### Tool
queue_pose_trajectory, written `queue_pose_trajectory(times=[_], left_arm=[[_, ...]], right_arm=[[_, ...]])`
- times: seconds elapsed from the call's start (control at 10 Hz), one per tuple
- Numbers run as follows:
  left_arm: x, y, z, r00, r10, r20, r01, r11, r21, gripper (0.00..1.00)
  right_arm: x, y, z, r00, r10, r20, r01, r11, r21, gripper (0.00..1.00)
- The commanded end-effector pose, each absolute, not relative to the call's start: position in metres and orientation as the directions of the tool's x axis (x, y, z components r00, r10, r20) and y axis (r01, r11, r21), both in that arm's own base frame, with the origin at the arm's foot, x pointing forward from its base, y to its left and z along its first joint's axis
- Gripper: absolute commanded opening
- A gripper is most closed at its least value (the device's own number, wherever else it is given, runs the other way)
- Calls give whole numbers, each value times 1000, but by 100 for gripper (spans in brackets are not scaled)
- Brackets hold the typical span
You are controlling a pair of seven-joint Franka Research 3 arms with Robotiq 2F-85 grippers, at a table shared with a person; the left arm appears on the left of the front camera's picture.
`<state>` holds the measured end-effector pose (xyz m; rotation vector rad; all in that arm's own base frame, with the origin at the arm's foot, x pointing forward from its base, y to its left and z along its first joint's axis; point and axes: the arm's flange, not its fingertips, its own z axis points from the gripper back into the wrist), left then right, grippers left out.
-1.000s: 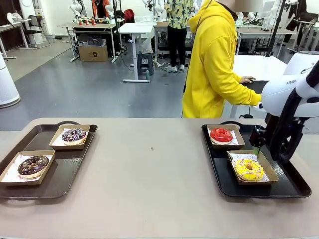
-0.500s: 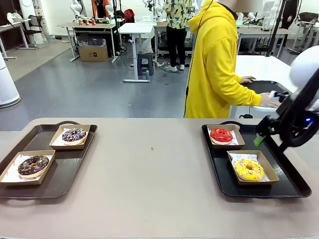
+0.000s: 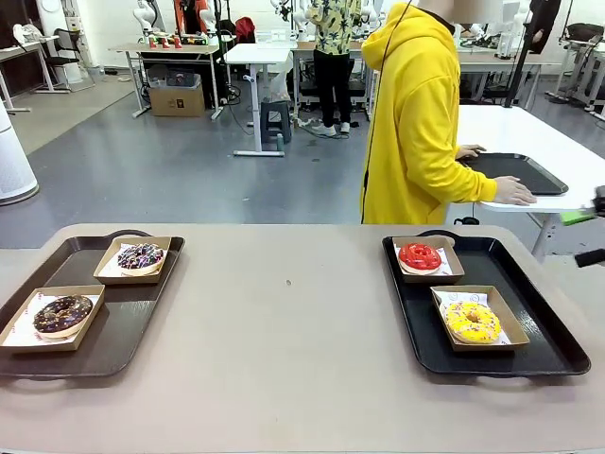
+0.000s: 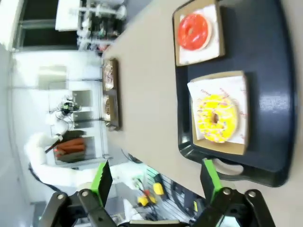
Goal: Individually package the donuts and arrange them on the tray.
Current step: Place the picked Paper togo box on the Handle tray.
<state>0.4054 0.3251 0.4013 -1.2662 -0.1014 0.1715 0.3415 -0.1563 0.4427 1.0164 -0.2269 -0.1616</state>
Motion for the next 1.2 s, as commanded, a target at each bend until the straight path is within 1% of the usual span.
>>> queue_pose_trajectory(times=[0.0,0.2,0.4,0.6,0.7,1.1], left_arm=[[401,324,403,984,181,-4,-59,300,-952,100],[401,324,403,984,181,-4,-59,300,-952,100],[401,324,403,984,181,-4,-59,300,-952,100],[401,324,403,984,181,-4,-59,300,-952,100],[401,324,403,984,181,-4,-59,300,-952,100],[401,324,403,984,181,-4,-59,300,-952,100]], right_arm=[[352,-195,410,967,-226,120,-13,424,906,97],[350,-233,371,965,-230,128,-44,342,939,97],[348,-245,353,962,-210,176,-100,332,938,97],[347,-246,351,950,-207,235,-157,332,930,97],[339,-240,346,963,-220,156,-73,341,937,97],[339,-240,346,963,-220,156,-73,341,937,97]])
